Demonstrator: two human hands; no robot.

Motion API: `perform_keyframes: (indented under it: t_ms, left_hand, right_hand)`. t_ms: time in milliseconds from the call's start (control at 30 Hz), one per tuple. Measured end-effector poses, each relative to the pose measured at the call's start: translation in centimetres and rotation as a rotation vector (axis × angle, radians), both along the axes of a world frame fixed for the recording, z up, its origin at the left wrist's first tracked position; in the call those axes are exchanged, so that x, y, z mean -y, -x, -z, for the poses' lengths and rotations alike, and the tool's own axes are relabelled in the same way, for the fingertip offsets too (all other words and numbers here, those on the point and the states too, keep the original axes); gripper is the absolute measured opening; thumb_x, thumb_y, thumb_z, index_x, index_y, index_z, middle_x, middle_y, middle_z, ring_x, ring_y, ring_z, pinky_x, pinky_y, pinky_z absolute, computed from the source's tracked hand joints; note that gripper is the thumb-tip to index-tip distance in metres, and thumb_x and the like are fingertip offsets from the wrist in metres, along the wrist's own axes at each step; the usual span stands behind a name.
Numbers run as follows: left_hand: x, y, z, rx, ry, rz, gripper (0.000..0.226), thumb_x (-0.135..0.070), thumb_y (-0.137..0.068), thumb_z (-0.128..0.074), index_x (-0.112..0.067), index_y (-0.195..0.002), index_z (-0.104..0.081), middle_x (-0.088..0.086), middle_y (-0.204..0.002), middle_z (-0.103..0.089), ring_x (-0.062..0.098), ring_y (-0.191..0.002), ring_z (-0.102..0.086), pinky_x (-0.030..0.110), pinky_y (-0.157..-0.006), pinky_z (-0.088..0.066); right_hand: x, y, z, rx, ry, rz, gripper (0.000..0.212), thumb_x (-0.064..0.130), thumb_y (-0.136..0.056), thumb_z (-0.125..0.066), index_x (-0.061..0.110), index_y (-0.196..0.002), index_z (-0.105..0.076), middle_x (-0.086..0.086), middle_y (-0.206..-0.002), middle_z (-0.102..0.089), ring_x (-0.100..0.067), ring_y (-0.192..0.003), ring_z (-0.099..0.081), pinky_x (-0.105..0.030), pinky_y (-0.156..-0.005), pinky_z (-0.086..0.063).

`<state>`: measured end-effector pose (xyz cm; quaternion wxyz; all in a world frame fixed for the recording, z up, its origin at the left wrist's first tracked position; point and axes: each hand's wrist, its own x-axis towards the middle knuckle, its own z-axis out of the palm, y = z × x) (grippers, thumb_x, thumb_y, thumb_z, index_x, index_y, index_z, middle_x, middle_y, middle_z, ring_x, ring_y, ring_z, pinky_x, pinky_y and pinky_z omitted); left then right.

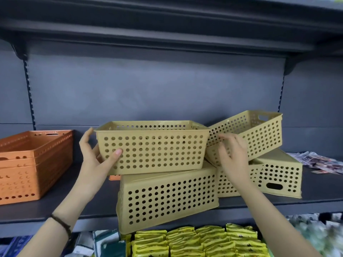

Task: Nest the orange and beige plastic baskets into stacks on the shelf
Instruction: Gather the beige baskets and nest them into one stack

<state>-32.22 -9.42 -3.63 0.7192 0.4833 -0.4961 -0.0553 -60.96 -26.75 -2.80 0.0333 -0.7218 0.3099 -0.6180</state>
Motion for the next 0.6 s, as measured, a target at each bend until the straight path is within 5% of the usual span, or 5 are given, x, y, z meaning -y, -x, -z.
perform_keyframes:
  t_ms: [133, 300, 400, 600]
  left_hand:
    - [0.3, -0.1, -0.2, 0.012, 0.0, 0.008, 0.079, 0.0, -0.092, -0.054, -0.037, -0.146, -0.01, -0.01, -0.116, -0.056, -0.017, -0.092, -0.061, 0.009, -0.065, -0.052]
    - [0.5, 0.0, -0.1, 0.028, 0.004, 0.001, 0.072, -0.001, -0.093, -0.052, -0.043, -0.137, -0.012, -0.012, -0.114, -0.055, -0.019, -0.09, -0.061, 0.007, -0.063, -0.051]
    - [0.8, -0.3, 0.0, 0.026, 0.009, 0.006, 0.072, -0.003, -0.094, -0.05, -0.043, -0.139, -0.011, -0.008, -0.12, -0.055, -0.015, -0.098, -0.061, 0.008, -0.07, -0.052]
    - [1.4, -0.3, 0.2, 0.026, 0.011, -0.001, 0.077, -0.003, -0.095, -0.05, -0.035, -0.148, -0.006, -0.01, -0.122, -0.056, -0.014, -0.103, -0.059, 0.008, -0.077, -0.051]
  right_hand:
    - [3.1, 2.3, 0.9, -0.452, 0.101, 0.347, 0.039, 0.025, -0.079, -0.063, 0.022, -0.117, -0.064, -0.001, -0.128, -0.059, -0.027, -0.131, -0.04, -0.051, -0.105, -0.024]
    - [4.3, 2.5, 0.1, -0.584, 0.089, 0.445, 0.04, 0.029, -0.075, -0.077, 0.023, -0.114, -0.067, -0.002, -0.113, -0.06, -0.03, -0.122, -0.039, -0.063, -0.099, -0.029]
    - [5.0, 2.3, -1.4, -0.555, -0.005, 0.443, 0.031, 0.032, -0.078, -0.076, 0.021, -0.106, -0.069, -0.003, -0.111, -0.057, -0.032, -0.114, -0.038, -0.059, -0.099, -0.032]
    - [5.5, 2.5, -5.8, -0.133, -0.056, 0.331, 0.037, 0.037, -0.079, -0.075, 0.016, -0.108, -0.07, -0.009, -0.107, -0.059, -0.036, -0.11, -0.041, -0.053, -0.096, -0.035]
